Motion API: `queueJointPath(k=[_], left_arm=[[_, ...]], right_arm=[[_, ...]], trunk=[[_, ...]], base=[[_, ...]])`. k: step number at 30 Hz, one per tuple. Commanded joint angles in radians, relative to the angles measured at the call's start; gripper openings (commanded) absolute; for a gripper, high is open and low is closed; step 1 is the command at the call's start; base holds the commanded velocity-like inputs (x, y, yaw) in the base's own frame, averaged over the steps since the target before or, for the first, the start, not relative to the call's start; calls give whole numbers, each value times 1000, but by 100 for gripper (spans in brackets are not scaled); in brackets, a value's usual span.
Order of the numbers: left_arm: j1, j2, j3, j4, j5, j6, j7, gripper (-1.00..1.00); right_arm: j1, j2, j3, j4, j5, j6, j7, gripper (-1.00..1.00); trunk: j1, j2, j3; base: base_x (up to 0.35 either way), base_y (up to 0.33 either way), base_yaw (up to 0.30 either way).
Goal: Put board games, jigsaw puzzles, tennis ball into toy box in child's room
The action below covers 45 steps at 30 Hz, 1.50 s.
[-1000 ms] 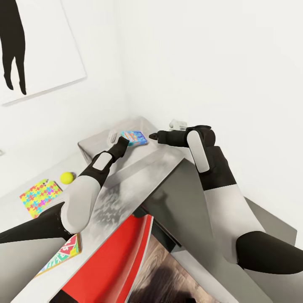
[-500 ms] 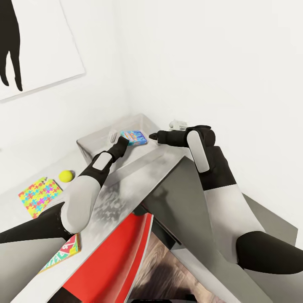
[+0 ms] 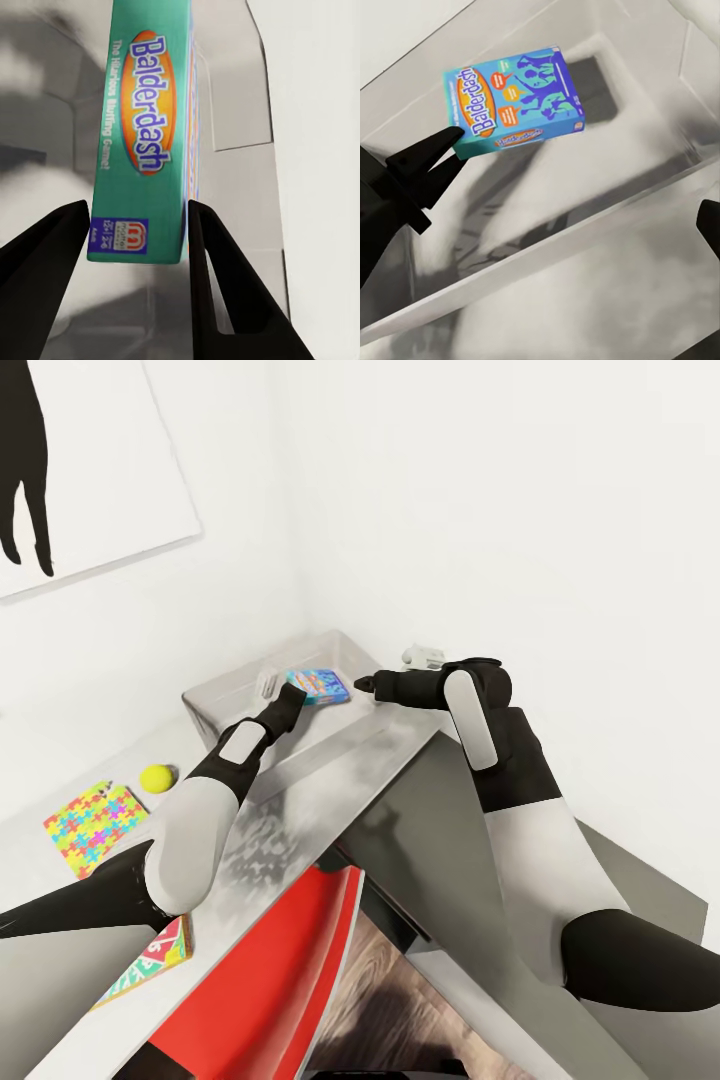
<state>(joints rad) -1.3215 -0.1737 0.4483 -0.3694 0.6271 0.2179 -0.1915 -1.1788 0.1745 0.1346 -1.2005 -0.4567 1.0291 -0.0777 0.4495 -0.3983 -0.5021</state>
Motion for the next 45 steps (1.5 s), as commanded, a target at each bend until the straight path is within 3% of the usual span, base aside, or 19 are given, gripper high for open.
queueJointPath(k=[1, 19, 45], left_arm=[[-1, -1, 7, -2, 6, 9, -3, -100], [-1, -1, 8, -14, 6, 8, -3, -100], [-1, -1, 4, -14, 6, 14, -6, -100]], right_arm=[[-1, 0, 0, -1, -8, 3, -8, 100], [-1, 0, 0, -1, -8, 2, -8, 100], [-1, 0, 0, -1, -8, 3, -8, 100]], trunk=[[1, -2, -1], [1, -2, -2], [1, -2, -26]], base=[[0, 0, 0], [0, 0, 0], [0, 0, 0]])
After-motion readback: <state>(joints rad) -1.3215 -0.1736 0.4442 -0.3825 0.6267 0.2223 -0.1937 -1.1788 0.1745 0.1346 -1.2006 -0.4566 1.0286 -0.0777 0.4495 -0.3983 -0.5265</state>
